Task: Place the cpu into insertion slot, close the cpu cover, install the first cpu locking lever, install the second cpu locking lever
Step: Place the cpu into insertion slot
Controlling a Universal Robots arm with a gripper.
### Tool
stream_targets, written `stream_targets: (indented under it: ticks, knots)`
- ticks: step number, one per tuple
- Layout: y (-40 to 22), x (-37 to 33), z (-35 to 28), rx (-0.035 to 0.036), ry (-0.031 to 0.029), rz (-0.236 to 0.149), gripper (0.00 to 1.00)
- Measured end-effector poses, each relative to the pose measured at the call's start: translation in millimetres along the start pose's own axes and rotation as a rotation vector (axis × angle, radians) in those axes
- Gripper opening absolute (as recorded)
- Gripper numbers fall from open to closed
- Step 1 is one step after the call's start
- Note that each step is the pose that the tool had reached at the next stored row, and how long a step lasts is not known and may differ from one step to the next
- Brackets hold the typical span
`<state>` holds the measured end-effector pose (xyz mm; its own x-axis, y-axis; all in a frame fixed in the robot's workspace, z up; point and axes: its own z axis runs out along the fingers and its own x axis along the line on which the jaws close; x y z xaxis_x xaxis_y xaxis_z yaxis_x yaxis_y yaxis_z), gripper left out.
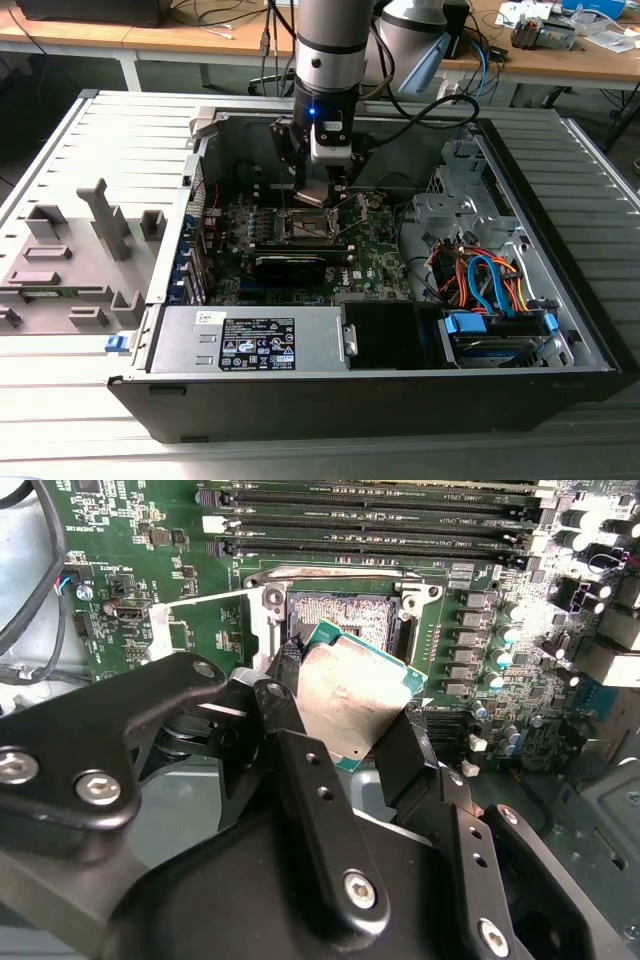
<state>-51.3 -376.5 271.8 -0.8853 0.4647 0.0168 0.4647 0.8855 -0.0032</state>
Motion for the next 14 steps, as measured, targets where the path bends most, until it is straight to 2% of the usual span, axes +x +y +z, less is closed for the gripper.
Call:
stream_targets:
  ticks: [2, 14]
  knots:
    - [0.0, 0.0, 0.0, -0.0003, 0.0001, 0.021, 0.55]
    - [0.0, 0.0, 0.0, -0.0009, 0.0002, 0.056, 0.55]
